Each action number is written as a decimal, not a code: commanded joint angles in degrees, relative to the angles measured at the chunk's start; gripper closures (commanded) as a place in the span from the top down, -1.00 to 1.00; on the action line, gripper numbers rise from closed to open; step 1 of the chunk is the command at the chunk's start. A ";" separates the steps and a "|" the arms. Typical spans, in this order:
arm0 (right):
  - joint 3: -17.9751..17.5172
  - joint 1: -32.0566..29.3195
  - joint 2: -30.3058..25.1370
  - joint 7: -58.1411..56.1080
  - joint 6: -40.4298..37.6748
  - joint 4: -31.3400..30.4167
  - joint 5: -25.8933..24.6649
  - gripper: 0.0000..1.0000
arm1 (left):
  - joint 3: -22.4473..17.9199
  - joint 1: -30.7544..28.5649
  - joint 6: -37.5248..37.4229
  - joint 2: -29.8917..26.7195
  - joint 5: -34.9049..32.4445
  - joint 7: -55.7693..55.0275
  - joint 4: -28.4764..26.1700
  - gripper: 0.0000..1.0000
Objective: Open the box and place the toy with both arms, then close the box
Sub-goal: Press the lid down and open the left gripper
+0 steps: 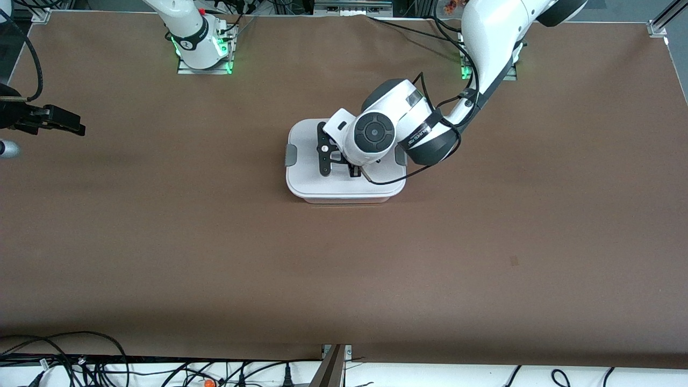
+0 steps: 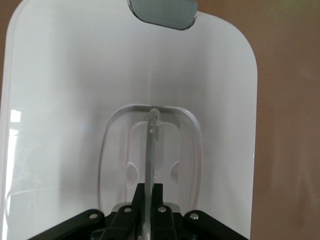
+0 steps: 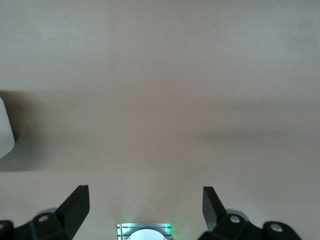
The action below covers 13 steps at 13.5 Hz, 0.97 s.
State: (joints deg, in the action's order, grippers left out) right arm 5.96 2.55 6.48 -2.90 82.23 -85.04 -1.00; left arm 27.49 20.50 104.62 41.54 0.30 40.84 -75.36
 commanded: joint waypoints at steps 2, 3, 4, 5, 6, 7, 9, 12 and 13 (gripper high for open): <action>0.19 0.17 -0.33 -0.61 0.12 0.23 0.56 1.00 | -1.03 -0.28 -0.29 -1.55 -1.35 -0.94 -1.20 1.00; 0.11 0.35 -0.33 -0.61 0.12 0.23 0.48 1.00 | -1.03 -0.55 -1.16 -2.34 -1.27 -1.11 -1.02 1.00; 0.11 0.17 -0.33 -0.61 0.03 0.23 0.48 1.00 | -1.03 -1.33 -2.65 -3.21 -1.18 -1.64 -0.67 1.00; 0.11 0.17 -0.42 -0.52 -0.14 0.23 0.56 1.00 | -0.86 -2.30 -3.79 -4.44 -0.92 -1.99 -0.58 1.00; 0.11 0.17 -0.33 -0.52 -0.14 0.23 0.56 1.00 | -0.86 -2.83 -4.24 -5.24 -0.48 -2.17 -0.58 1.00; 0.11 0.17 -0.42 -0.52 -0.14 0.23 0.56 1.00 | -0.77 -3.18 -5.03 -6.20 -0.39 -2.78 -0.41 1.00; 0.11 0.35 -0.42 -0.52 -0.14 0.23 0.56 1.00 | -0.68 -4.59 -8.79 -8.75 -0.30 -7.59 -0.14 1.00; 0.11 0.17 -0.42 -0.52 -0.14 0.23 0.56 1.00 | -0.94 -7.22 -13.19 -13.67 0.58 -17.09 -0.05 1.00; 0.11 0.35 -0.42 -0.52 -0.14 0.23 0.56 1.00 | -1.12 -8.36 -15.12 -14.73 0.67 -20.33 -0.05 1.00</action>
State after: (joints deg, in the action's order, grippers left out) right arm 5.96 2.65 6.46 -2.90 82.26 -85.00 -1.00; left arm 26.48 13.98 92.57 29.98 0.38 25.58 -74.55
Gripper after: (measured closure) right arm 0.000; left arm 0.000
